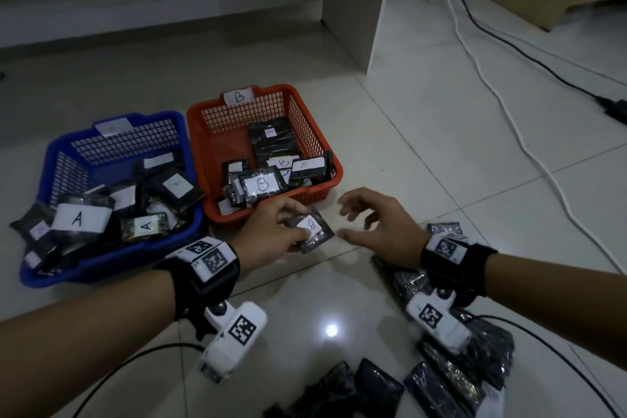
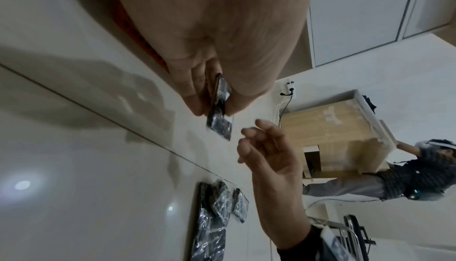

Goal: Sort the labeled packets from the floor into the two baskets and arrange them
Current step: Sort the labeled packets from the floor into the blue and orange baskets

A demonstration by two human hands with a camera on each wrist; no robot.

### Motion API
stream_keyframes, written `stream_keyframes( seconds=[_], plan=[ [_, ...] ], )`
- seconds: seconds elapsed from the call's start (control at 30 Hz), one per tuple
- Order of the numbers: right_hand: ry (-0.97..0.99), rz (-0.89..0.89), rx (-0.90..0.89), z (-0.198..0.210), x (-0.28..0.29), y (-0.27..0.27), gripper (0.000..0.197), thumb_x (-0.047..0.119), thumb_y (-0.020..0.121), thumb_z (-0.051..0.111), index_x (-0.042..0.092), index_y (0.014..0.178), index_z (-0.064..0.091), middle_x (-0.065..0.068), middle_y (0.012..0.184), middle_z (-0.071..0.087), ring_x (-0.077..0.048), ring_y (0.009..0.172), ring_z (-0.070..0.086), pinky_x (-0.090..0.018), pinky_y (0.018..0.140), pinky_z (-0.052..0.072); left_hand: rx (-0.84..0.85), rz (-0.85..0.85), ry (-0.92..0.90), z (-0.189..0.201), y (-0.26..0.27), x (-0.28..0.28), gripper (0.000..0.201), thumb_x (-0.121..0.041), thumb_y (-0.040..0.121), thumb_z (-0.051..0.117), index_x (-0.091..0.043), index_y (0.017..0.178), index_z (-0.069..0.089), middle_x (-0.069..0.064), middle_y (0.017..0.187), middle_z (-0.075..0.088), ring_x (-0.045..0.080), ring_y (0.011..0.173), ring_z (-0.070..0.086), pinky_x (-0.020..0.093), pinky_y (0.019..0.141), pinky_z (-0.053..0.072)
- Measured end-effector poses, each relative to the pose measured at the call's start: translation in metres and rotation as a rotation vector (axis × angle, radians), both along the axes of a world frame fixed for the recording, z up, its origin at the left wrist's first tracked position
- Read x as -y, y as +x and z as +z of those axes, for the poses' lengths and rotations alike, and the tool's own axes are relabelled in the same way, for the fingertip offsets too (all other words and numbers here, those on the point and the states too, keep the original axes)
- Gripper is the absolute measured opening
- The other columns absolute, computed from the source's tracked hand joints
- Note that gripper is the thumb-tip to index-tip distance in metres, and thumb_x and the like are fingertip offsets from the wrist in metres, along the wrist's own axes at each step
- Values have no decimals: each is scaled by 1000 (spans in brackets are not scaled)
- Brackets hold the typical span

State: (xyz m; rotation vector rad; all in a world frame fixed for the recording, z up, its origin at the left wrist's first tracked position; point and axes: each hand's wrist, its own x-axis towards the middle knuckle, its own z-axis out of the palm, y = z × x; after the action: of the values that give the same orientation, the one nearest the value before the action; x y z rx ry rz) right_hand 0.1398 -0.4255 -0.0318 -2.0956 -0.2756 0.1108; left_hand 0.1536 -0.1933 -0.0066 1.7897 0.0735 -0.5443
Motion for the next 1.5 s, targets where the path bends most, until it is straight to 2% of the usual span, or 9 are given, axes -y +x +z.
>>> stream_keyframes(
  seconds=[0.17,0.4,0.53,0.63,0.73,0.83,1.1,1.33,1.5],
  plan=[
    [-551,25,-238,-17,50,6,55,23,80,80,23,131,59,1,121,61,-17,110,59,-33,98,49,18,-12,-10,6,-6,-26,37,10,80,73,-10,107,59,4,105,74,15,91,72,31,71,61],
    [-810,180,-356,-14,62,-3,60,28,74,86,19,128,63,-2,121,59,-21,112,58,-27,92,47,59,-4,53,12,-11,-39,41,9,79,74,-14,109,58,-1,103,73,17,90,70,39,79,60],
    [-618,117,-315,-6,53,1,24,21,78,83,23,90,63,9,90,66,-14,85,64,-20,73,48,27,-21,66,14,-15,-40,39,0,84,74,-17,115,57,0,99,75,14,92,71,29,74,60],
    [-329,117,-355,4,33,-2,23,15,89,75,13,90,52,8,82,66,-3,71,62,-17,66,47,19,-48,83,16,-16,-43,24,-10,92,68,-17,114,62,-2,102,75,17,96,71,27,70,58],
    [2,73,-483,9,6,-9,27,3,94,64,14,88,41,-11,91,70,-21,83,73,-26,60,50,-33,-40,37,20,-21,-46,20,-13,99,57,-19,118,60,8,103,74,26,88,74,33,66,58],
    [64,78,-434,12,-17,-10,34,8,84,79,15,82,45,-6,86,64,-24,75,70,-29,54,48,-12,-13,37,23,-25,-53,25,-16,99,58,-24,123,56,7,101,74,20,79,75,27,59,55],
    [103,89,-285,37,-52,4,34,5,71,89,13,99,72,-2,112,70,-21,99,70,-32,88,59,122,100,49,29,-25,-76,37,-7,88,72,-18,118,53,-2,104,74,-2,71,67,11,49,44],
    [157,70,-246,36,-63,11,52,-3,68,88,9,109,58,3,98,71,-7,90,71,-24,76,58,185,110,67,33,-24,-89,30,-2,90,68,-21,112,59,-3,94,73,-2,68,68,17,53,52],
    [181,17,-244,27,-63,19,32,1,78,83,8,103,65,-8,106,74,-24,94,74,-40,81,62,370,48,230,28,-16,-95,32,-10,89,71,-28,113,62,-6,107,67,8,92,66,14,72,51]
  ],
)
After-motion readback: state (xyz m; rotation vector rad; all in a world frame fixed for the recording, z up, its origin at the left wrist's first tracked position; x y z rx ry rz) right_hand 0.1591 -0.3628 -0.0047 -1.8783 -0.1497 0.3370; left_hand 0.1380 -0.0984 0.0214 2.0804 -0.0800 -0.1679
